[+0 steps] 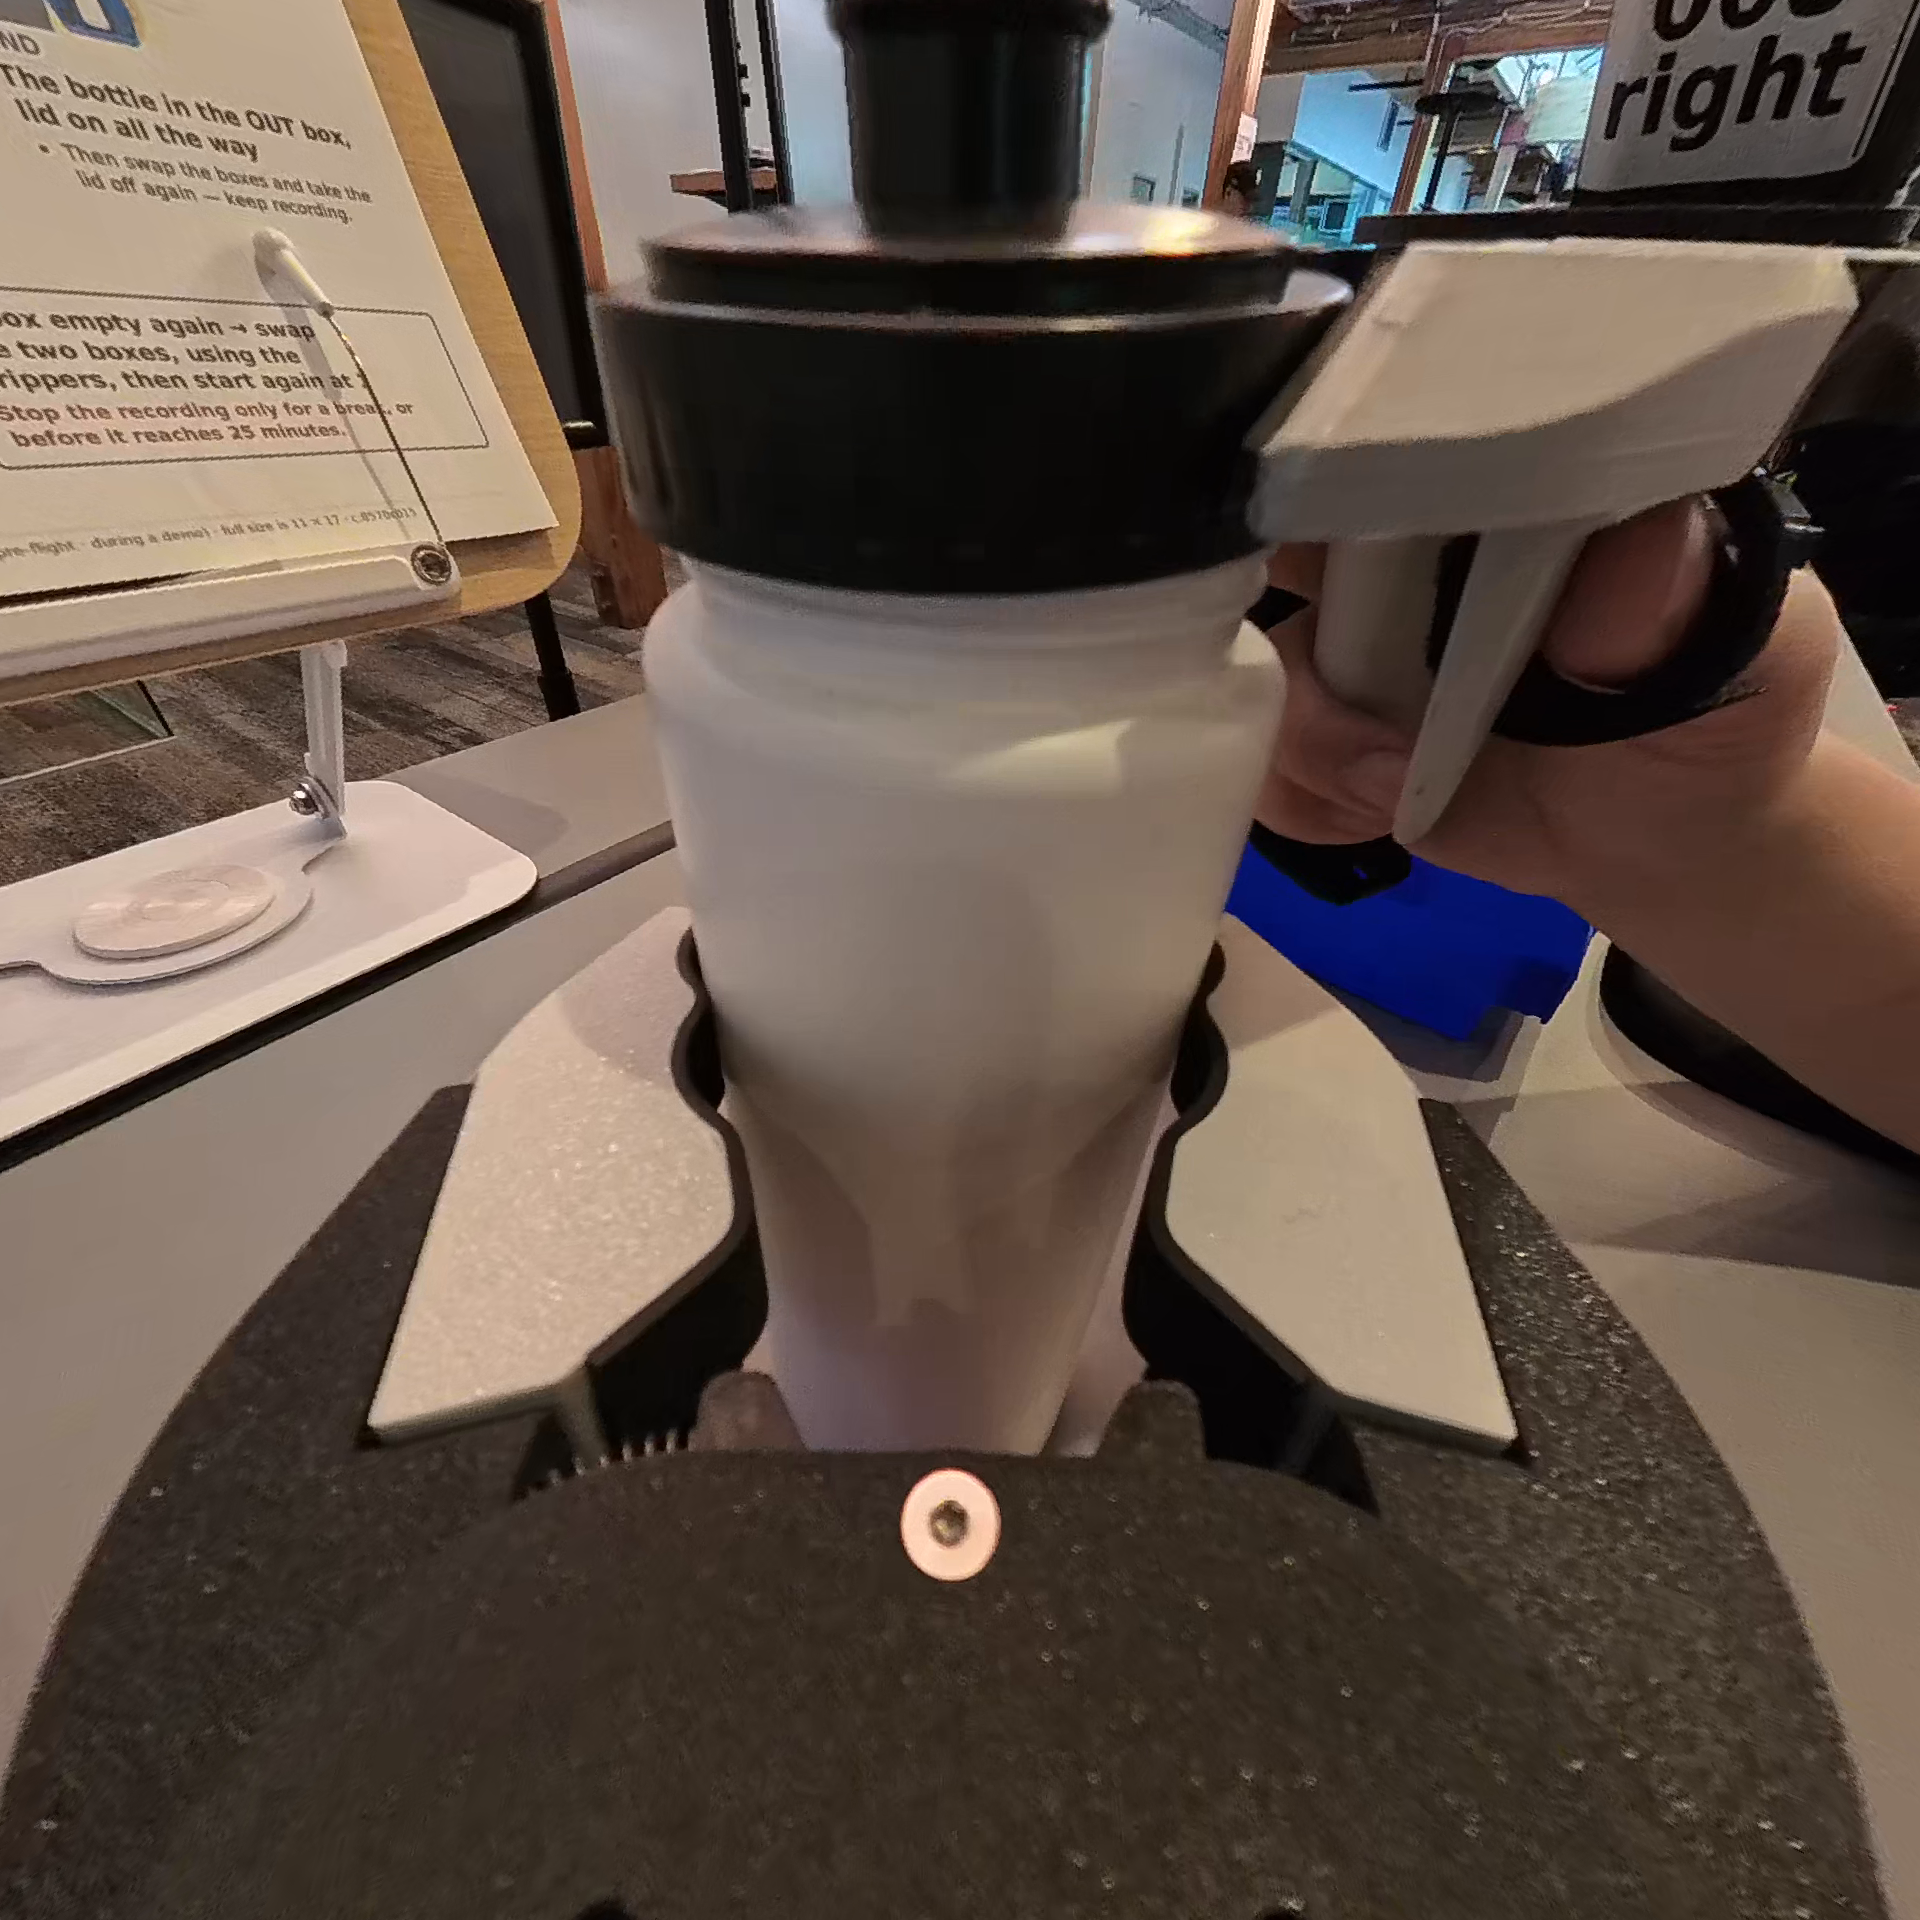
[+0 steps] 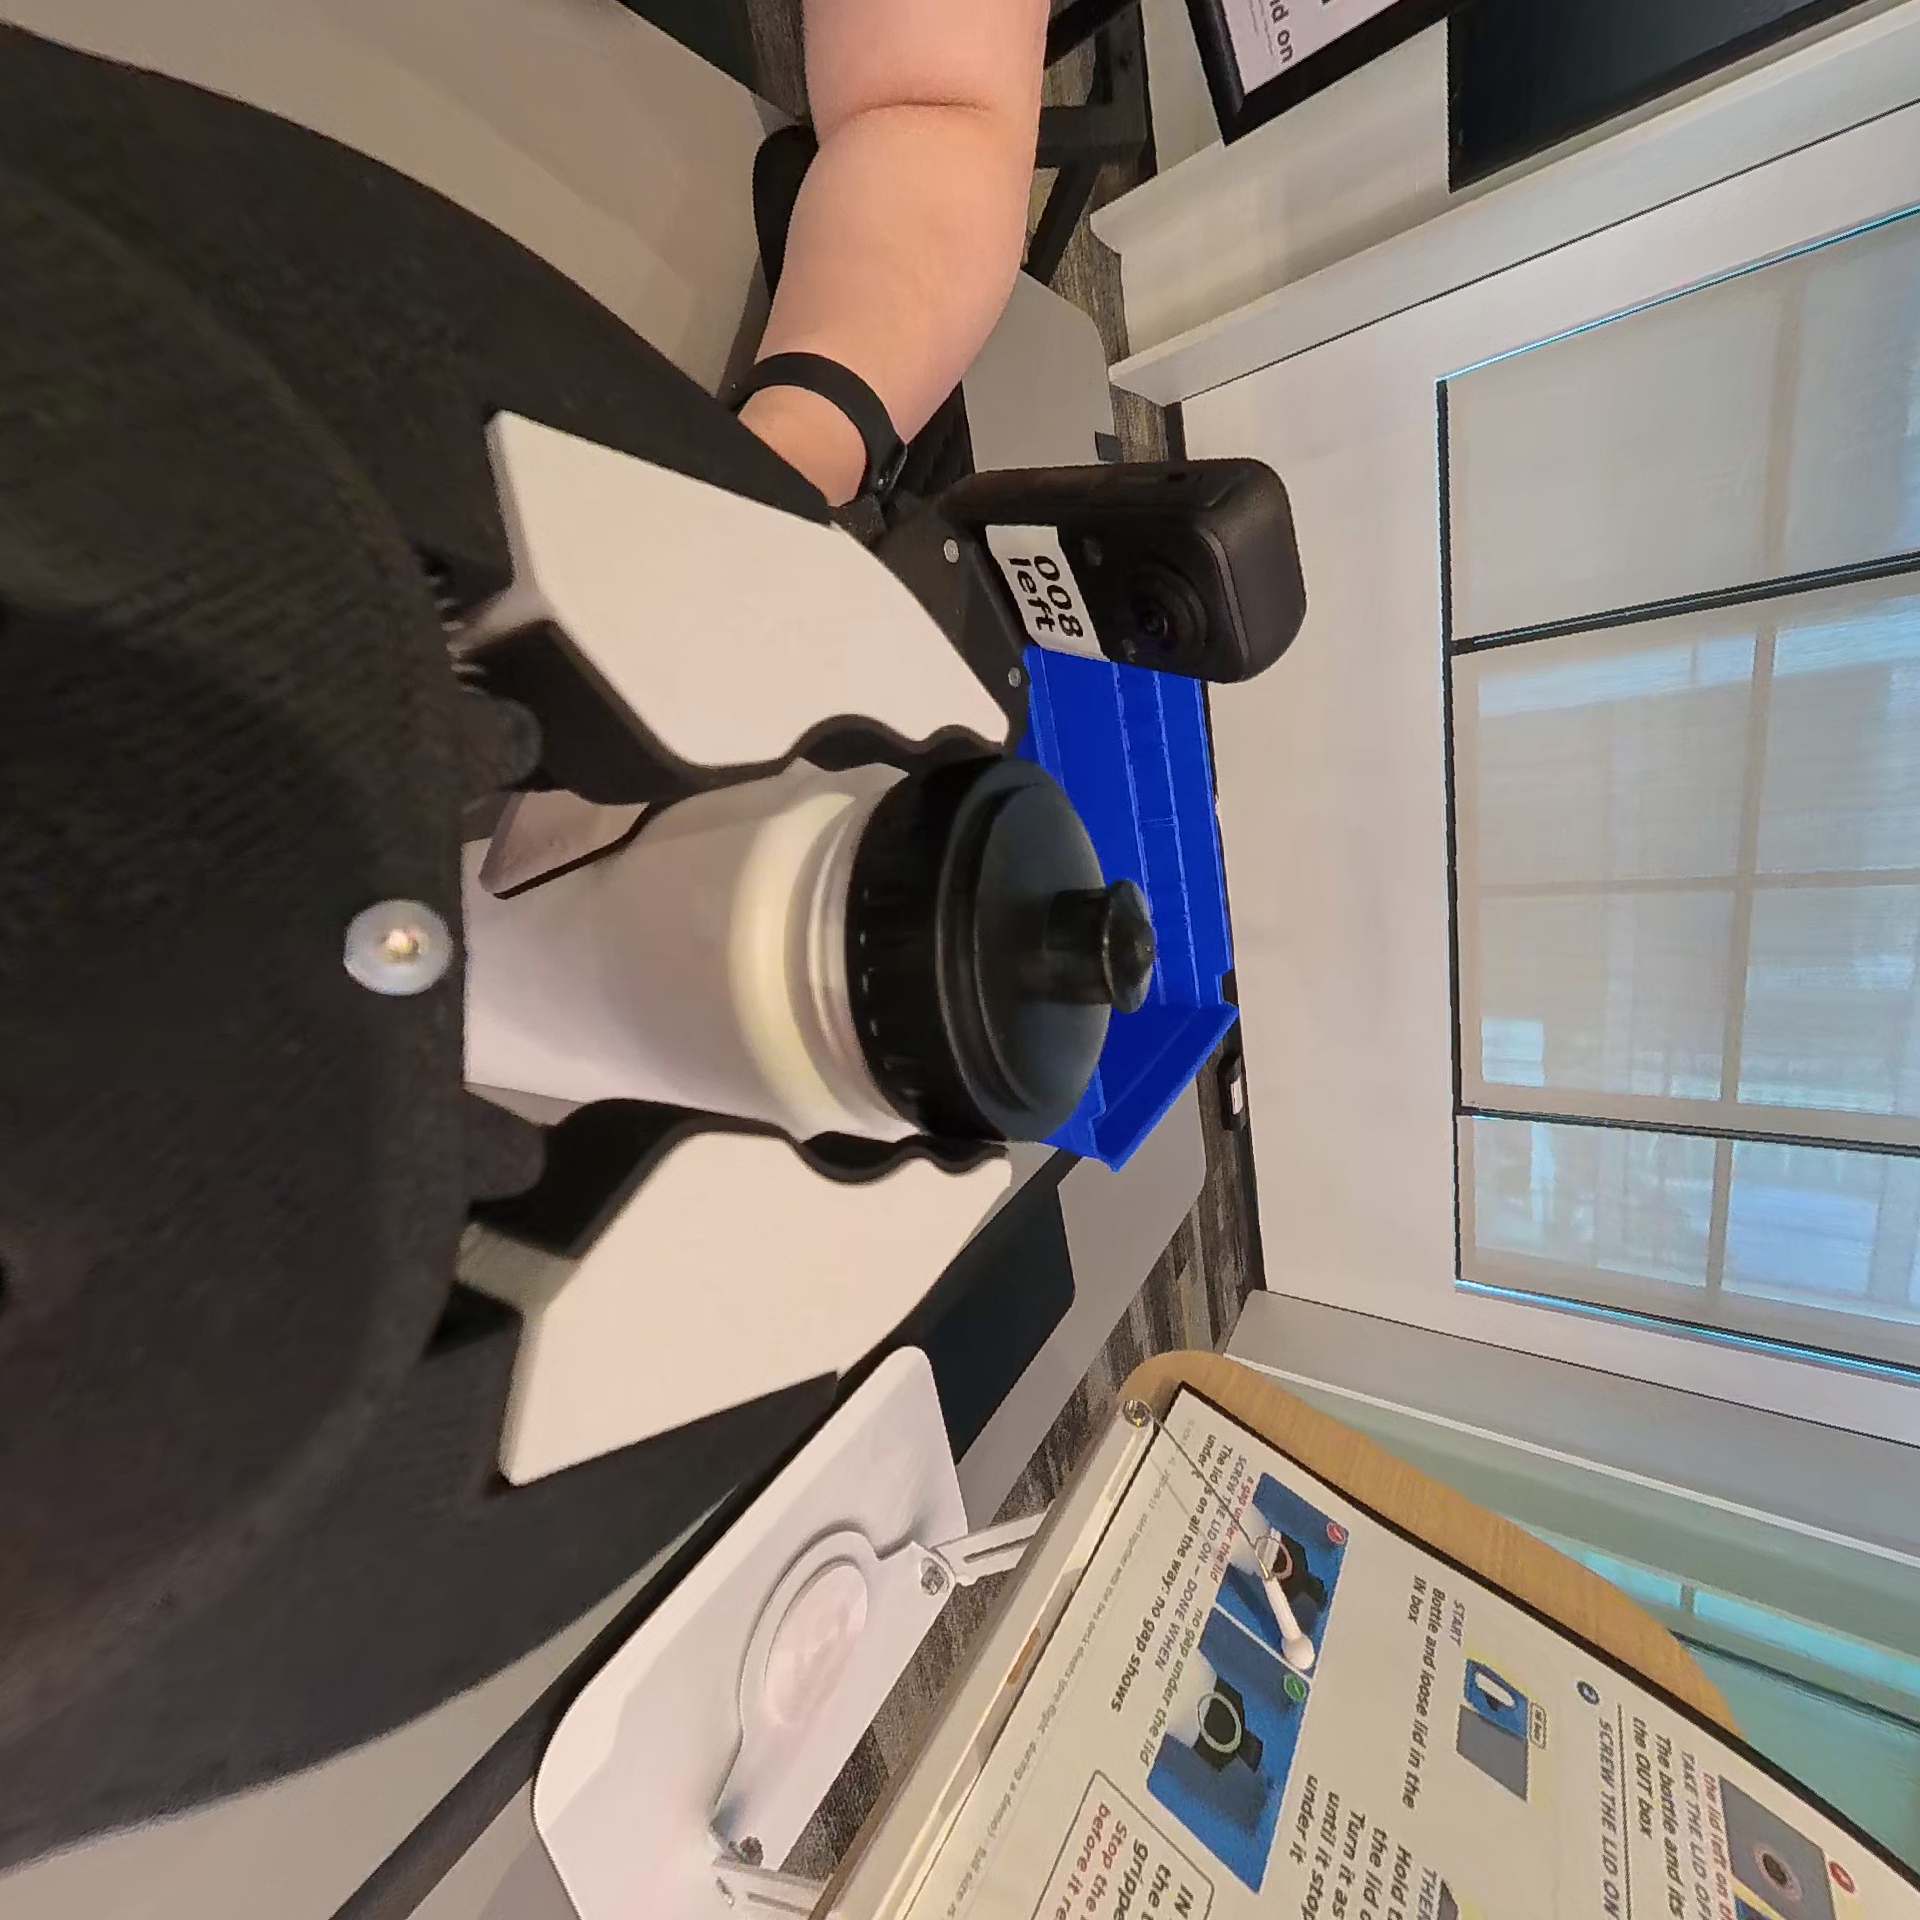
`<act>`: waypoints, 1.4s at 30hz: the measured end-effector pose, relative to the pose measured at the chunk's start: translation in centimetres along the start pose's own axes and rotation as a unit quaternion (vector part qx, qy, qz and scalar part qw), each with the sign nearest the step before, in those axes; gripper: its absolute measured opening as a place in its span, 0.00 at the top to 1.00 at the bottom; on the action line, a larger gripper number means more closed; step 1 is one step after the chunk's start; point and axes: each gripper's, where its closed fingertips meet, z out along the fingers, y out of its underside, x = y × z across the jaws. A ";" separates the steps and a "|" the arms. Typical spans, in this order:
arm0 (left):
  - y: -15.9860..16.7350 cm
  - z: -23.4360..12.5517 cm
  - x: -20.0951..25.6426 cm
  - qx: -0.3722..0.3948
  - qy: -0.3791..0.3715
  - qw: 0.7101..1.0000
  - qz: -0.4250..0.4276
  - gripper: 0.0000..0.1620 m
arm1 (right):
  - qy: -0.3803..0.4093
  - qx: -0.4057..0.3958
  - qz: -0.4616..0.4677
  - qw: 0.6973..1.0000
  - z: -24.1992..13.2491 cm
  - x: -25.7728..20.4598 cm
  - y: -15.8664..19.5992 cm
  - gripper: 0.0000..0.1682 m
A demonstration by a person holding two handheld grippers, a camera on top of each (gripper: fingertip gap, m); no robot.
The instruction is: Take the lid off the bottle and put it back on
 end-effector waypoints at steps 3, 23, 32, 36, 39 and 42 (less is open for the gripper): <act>0.0 0.0 0.1 0.001 0.000 1.000 0.003 0.47 | -0.010 0.001 -0.002 1.000 -0.1 -0.1 0.0 0.58; 0.1 0.0 -0.2 -0.010 -0.021 1.000 -0.001 0.47 | 0.013 -0.005 0.009 1.000 0.0 0.2 0.2 0.58; 0.2 -0.1 -0.2 -0.014 -0.036 0.998 0.044 0.41 | 0.033 -0.008 0.006 0.999 0.0 0.4 0.2 0.58; -1.1 -0.3 0.2 0.017 -0.005 0.999 0.050 0.40 | 0.024 -0.012 0.007 1.000 -0.1 0.4 0.2 0.58; -1.2 -0.4 0.1 0.022 0.021 0.999 0.032 0.44 | 0.020 -0.013 0.007 1.000 -0.2 0.4 0.2 0.58; -1.0 -0.4 -0.2 0.015 0.026 0.999 0.031 0.48 | 0.025 -0.012 0.010 1.000 -0.1 0.5 0.3 0.58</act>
